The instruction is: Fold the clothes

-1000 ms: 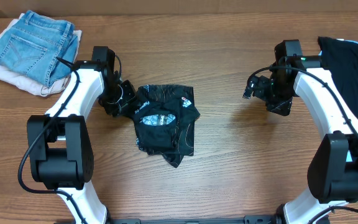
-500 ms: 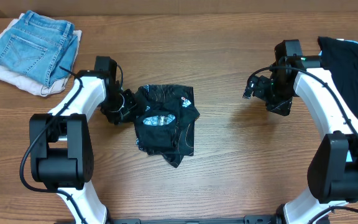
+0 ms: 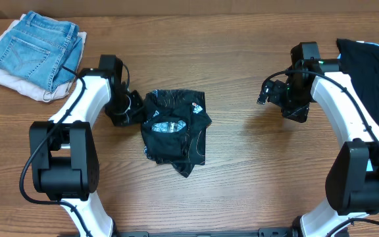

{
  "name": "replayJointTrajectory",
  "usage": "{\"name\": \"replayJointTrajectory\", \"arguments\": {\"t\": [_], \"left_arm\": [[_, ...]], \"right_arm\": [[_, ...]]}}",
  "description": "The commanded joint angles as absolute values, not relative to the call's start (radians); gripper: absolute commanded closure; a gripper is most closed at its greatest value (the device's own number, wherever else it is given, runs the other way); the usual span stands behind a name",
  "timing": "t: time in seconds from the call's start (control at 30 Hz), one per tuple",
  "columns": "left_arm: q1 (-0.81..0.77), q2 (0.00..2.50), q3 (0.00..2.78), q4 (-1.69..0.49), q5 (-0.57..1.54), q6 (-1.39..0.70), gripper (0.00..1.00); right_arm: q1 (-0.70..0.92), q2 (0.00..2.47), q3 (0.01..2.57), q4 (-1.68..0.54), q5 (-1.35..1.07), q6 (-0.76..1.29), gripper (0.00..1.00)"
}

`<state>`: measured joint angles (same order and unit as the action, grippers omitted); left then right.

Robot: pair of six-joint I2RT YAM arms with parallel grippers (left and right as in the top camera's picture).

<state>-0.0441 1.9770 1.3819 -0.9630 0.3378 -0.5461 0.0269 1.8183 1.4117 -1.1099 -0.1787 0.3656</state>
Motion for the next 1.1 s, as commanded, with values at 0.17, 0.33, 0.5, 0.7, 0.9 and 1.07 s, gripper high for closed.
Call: {"name": "replayJointTrajectory", "arguments": {"t": [0.17, 0.33, 0.5, 0.7, 0.9, 1.07], "left_arm": [[-0.049, 1.976, 1.493, -1.021, 0.316, -0.516, 0.88], [-0.051, 1.976, 1.493, -1.016, 0.315, -0.516, 0.87], [-0.075, 1.976, 1.493, -0.995, 0.339, -0.517, 0.91], [-0.146, 1.976, 1.493, -0.902, 0.363, -0.558, 0.96], [-0.228, 1.976, 1.493, -0.772, 0.363, -0.633, 0.96], [-0.278, 1.976, 1.493, -0.723, 0.363, -0.681, 0.96]], "right_arm": [[0.029, 1.792, 1.413, -1.105, -0.181, 0.367, 0.03], [0.029, 1.792, 1.413, -1.104, -0.181, 0.367, 0.03], [0.029, 1.792, 1.413, -1.1, -0.181, 0.367, 0.03], [0.029, 1.792, 1.413, -1.097, -0.181, 0.367, 0.03], [0.029, 1.792, 1.413, -1.098, -0.181, 0.367, 0.03], [0.029, 1.792, 1.413, -1.098, -0.181, 0.367, 0.03]]}}
